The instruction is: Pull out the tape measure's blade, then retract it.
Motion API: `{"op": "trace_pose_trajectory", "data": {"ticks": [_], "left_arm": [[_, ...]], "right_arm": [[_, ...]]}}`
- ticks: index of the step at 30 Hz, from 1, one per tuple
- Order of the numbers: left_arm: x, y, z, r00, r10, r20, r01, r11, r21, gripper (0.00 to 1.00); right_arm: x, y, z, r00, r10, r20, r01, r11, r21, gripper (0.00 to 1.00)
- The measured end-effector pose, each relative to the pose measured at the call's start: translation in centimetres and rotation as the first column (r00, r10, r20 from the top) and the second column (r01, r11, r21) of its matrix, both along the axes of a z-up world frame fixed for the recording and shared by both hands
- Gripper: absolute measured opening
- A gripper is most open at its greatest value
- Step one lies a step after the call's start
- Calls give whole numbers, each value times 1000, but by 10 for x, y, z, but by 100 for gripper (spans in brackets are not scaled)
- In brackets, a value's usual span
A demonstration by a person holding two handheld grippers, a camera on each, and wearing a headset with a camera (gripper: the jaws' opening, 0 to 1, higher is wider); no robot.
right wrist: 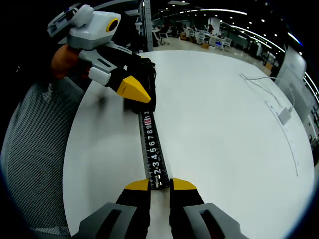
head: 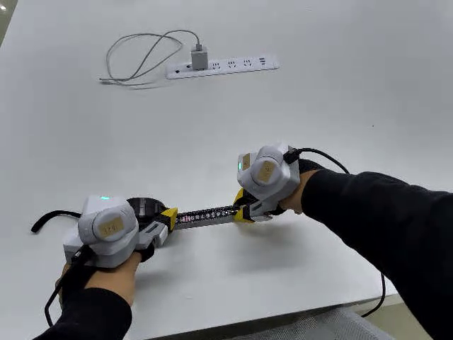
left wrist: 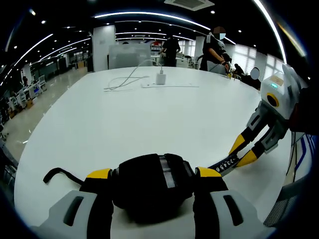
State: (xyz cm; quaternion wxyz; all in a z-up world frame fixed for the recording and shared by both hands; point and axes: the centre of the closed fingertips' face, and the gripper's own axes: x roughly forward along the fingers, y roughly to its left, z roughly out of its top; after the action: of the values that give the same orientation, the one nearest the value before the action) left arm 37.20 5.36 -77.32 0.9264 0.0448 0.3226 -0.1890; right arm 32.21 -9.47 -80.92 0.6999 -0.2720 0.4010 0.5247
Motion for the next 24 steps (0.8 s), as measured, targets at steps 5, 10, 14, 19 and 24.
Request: {"op": "trace_pose_trajectory", "data": {"ticks": [5, 10, 14, 19, 24], "left_arm": [[-1, 1, 0, 1000, 6, 2, -6, 1000, -11, 60], [-1, 2, 0, 1000, 6, -1, -6, 1000, -23, 60], [-1, 1, 0, 1000, 5, -1, -5, 1000, -22, 60], [-1, 1, 0, 1000, 0, -1, 0, 1000, -24, 60], [-2, 1, 1, 1000, -3, -1, 3, 1000, -23, 60]], "right_arm": [[1, 1, 0, 1000, -3, 0, 3, 1000, 7, 10], [1, 2, 0, 1000, -7, -2, 7, 1000, 10, 10], [1, 4, 0, 1000, -6, 0, 6, 1000, 12, 10], [0, 4, 0, 1000, -1, 2, 1, 1000, 12, 10], [-1, 5, 1, 1000, -7, 1, 7, 1000, 15, 10]]}}
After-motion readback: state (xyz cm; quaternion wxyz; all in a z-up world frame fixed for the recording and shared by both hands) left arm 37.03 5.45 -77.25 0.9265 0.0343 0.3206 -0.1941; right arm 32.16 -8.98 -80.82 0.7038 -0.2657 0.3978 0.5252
